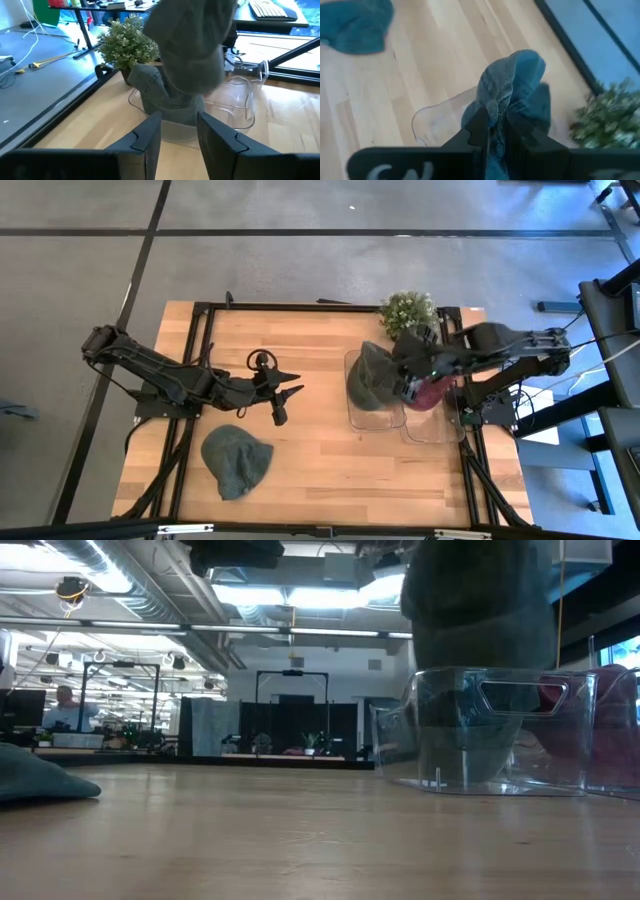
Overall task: Pick & Place hat
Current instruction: Put the right black cap into the left transparent bin
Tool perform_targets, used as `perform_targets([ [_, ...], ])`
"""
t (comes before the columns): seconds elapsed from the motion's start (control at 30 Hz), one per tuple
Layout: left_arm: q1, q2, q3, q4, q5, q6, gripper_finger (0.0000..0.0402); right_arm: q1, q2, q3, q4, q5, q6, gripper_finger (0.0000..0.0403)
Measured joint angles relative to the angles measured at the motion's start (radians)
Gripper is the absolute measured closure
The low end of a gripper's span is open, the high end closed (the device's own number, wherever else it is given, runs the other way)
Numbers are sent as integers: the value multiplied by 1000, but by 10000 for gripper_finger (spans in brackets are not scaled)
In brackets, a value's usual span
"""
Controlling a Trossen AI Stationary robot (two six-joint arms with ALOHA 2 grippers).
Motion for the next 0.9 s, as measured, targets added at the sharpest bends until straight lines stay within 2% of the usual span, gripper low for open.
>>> perform_targets([
  [0.33,28,0,0,-1,1,-1,286,-2,0,-280,257,24,77,362],
  [0.53,38,1,0,-18,13,-41,286,-27,0,-416,257,49,193,362],
  [0.63,38,1,0,-33,30,-42,285,-29,0,-471,260,102,203,362],
  [0.7,38,1,0,-35,34,-42,286,-30,0,-504,262,96,178,359],
  [0.8,38,1,0,-35,33,-42,286,-30,0,-525,260,85,158,345],
  [0.9,38,1,0,-35,33,-42,284,-44,0,-521,239,69,181,311],
])
